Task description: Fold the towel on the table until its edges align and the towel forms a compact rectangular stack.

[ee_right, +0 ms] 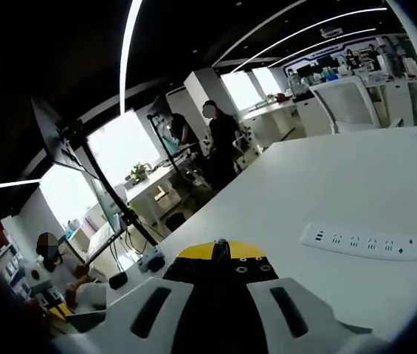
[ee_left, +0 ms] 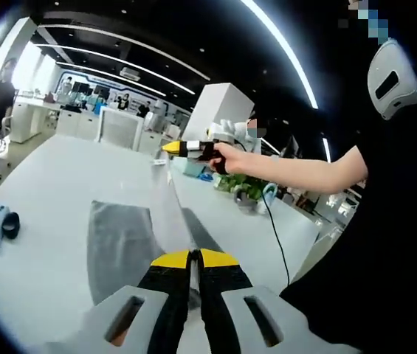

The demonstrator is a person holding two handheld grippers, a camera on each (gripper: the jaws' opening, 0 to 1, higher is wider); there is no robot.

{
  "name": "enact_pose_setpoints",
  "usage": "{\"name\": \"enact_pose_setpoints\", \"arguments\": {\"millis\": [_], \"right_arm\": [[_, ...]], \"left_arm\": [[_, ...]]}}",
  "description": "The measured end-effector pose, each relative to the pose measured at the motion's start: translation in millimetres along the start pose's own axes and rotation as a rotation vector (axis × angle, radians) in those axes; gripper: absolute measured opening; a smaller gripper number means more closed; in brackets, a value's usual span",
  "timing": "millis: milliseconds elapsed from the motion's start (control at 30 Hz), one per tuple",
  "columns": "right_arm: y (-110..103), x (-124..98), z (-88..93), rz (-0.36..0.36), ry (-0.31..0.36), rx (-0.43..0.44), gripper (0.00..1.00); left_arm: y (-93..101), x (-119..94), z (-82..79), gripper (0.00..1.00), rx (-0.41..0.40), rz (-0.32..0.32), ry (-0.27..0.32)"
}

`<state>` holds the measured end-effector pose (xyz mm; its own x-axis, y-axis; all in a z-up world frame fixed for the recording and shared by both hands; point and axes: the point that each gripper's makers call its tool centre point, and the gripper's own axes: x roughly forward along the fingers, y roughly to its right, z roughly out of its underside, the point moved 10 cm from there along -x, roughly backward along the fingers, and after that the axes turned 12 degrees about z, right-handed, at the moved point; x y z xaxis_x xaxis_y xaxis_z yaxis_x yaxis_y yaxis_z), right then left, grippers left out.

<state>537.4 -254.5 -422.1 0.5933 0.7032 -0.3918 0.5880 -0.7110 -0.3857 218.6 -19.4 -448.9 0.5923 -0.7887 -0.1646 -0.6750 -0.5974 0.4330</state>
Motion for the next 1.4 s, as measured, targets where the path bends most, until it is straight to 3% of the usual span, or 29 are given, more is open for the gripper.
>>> {"name": "enact_pose_setpoints", "arguments": {"millis": [300,533,833,1100,1400], "right_arm": [[-2,16,14.4,0.023,-0.045,-0.045,0.01],[-1,30,21.2,0.041,-0.076,-0.034,0.01],[0,53,32.2,0.051,-0.112,0.024,0.01],[14,89,45.1,0.077,-0.167,0.134,0.01],[20,118,54.6,0.084,-0.211,0.16,0.01]], "left_arm": [[-8.2,-1,15.5,0.03,-0.049,-0.036,-0.027],[-17.2,-1,24.3,0.04,-0.081,-0.048,-0.033],[-31.6,-6,29.5,0.04,-0.105,-0.07,-0.031],[-40.7,-6,33.2,0.04,-0.139,-0.086,-0.018],[-52.6,-8,42.7,0.04,-0.18,-0.123,-0.015]]}}
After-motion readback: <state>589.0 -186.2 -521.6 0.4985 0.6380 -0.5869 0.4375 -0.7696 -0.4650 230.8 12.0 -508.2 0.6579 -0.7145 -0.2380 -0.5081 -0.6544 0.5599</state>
